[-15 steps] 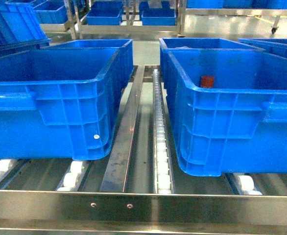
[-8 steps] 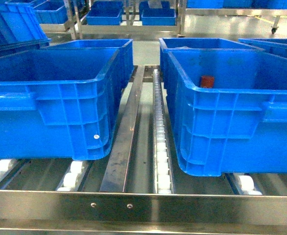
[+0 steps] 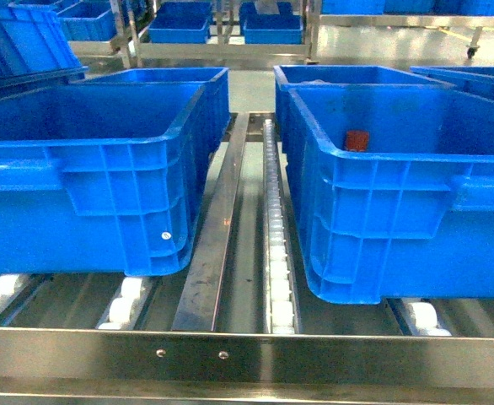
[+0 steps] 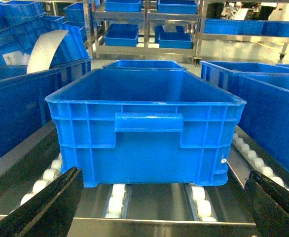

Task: Sort blue parts and orange caps into right shelf containers

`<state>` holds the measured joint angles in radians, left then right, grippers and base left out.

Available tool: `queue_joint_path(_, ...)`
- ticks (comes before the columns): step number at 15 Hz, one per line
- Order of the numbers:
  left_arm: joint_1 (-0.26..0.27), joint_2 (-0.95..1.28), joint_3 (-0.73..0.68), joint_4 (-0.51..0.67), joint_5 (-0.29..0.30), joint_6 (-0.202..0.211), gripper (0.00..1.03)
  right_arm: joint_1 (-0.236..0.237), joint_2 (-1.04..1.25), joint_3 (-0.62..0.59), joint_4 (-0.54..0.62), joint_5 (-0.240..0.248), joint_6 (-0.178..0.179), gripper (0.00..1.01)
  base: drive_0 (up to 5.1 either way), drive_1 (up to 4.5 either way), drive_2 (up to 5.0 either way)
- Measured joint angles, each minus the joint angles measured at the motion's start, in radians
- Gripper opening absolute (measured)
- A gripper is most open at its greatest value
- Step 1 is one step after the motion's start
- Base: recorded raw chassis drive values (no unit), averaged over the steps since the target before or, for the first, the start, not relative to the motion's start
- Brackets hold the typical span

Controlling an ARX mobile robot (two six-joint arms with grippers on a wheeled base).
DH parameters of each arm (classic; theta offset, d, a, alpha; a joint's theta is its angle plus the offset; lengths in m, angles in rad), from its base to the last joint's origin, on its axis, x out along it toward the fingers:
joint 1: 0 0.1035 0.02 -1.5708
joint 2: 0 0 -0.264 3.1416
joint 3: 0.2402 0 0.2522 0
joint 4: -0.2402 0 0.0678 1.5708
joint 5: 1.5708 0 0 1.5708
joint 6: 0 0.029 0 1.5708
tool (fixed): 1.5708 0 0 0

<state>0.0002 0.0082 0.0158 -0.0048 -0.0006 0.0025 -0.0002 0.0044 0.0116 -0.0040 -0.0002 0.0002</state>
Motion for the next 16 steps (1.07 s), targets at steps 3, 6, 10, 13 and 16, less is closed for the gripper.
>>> queue_joint_path(3,0.0,0.0,0.0,0.0,0.0,0.0,0.98,0.0,0.0,0.0,0.0,0.0,0.0,0.98,0.0,0.0,0.0)
queue_joint_path(6,0.0,0.0,0.0,0.0,0.0,0.0,0.98,0.0,0.0,0.0,0.0,0.0,0.0,0.98,0.0,0.0,0.0)
queue_joint_path(10,0.0,0.0,0.0,0.0,0.0,0.0,0.98,0.0,0.0,0.0,0.0,0.0,0.0,0.98,0.0,0.0,0.0)
queue_joint_path(13,0.0,0.0,0.0,0.0,0.0,0.0,0.98,0.0,0.0,0.0,0.0,0.0,0.0,0.98,0.0,0.0,0.0)
queue_joint_path(16,0.0,0.0,0.0,0.0,0.0,0.0,0.98,0.0,0.0,0.0,0.0,0.0,0.0,0.98,0.0,0.0,0.0)
